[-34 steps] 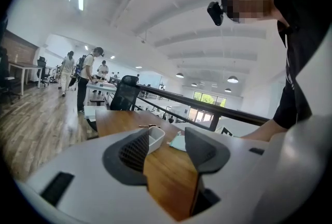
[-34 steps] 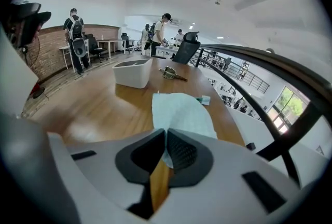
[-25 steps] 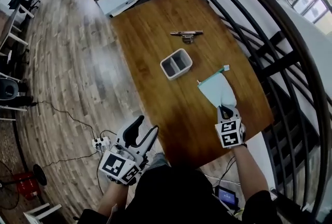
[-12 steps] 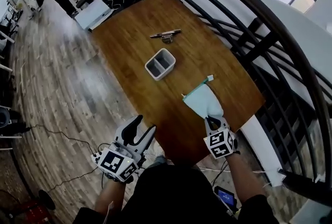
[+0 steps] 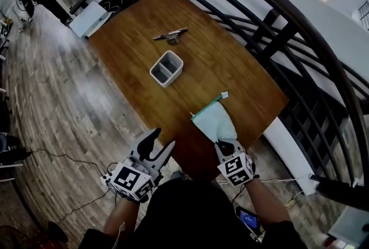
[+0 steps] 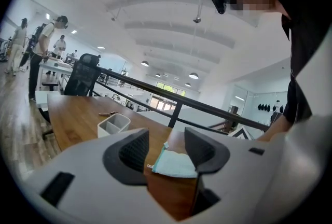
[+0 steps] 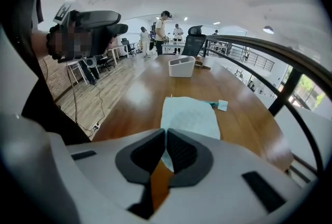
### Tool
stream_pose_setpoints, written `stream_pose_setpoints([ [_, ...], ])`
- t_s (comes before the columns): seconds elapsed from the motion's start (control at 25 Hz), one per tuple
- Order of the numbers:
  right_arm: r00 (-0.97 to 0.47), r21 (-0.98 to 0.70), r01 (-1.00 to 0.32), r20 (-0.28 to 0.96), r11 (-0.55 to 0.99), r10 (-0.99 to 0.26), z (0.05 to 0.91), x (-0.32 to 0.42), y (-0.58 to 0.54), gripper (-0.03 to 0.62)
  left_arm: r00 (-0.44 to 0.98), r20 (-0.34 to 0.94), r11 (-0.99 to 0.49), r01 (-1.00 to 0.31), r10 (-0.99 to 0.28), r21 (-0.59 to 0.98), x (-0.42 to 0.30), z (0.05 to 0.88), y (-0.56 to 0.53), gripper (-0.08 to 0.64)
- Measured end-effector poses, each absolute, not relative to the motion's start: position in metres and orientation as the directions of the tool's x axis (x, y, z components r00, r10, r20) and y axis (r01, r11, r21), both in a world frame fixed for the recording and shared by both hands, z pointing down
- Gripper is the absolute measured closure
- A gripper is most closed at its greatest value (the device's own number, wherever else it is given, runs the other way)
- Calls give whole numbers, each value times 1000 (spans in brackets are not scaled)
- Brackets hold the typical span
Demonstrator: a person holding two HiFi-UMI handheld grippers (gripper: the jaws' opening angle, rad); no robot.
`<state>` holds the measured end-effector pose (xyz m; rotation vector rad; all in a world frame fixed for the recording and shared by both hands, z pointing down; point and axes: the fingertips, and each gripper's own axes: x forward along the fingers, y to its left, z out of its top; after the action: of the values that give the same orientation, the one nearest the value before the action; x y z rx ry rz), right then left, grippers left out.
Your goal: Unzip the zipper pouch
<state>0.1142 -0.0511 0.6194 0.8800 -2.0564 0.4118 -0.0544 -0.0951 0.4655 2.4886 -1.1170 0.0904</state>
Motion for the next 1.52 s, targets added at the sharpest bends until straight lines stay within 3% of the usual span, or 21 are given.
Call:
stream_pose_setpoints([
  [0.2, -430, -3, -661, 821, 750, -376, 626, 103, -28, 570, 683, 232, -598, -724, -693, 345, -54, 473, -94, 338],
  [0.4, -495, -100, -647, 809, 756, -317, 607, 102, -27, 467, 678, 232, -585, -725, -697, 363, -52, 478, -96, 338],
  [0.48, -516, -113, -653, 790, 749, -331, 592, 102, -38, 457, 676, 232, -581, -727, -700, 365, -54, 479, -97, 338],
  [0.72, -443, 15, -671, 793, 741, -417, 583, 117, -109, 453, 639, 234, -538, -754, -732, 377, -64, 479, -100, 338],
  [0.92, -380, 25, -599, 871, 800, -312, 612, 101, -142, 395, 592, 253, -486, -789, -765, 377, -83, 478, -91, 338],
  [1.16, -323, -33, -502, 934, 864, -151, 647, 91, -145, 391, 512, 276, -400, -837, -814, 375, -100, 478, -70, 337],
  [1.32, -299, -20, -450, 945, 893, -130, 658, 85, -143, 397, 469, 290, -350, -857, -835, 378, -113, 485, -57, 338],
  [1.52, -294, -32, -457, 948, 889, -117, 667, 80, -132, 459, 457, 297, -333, -860, -838, 386, -117, 491, -49, 337],
])
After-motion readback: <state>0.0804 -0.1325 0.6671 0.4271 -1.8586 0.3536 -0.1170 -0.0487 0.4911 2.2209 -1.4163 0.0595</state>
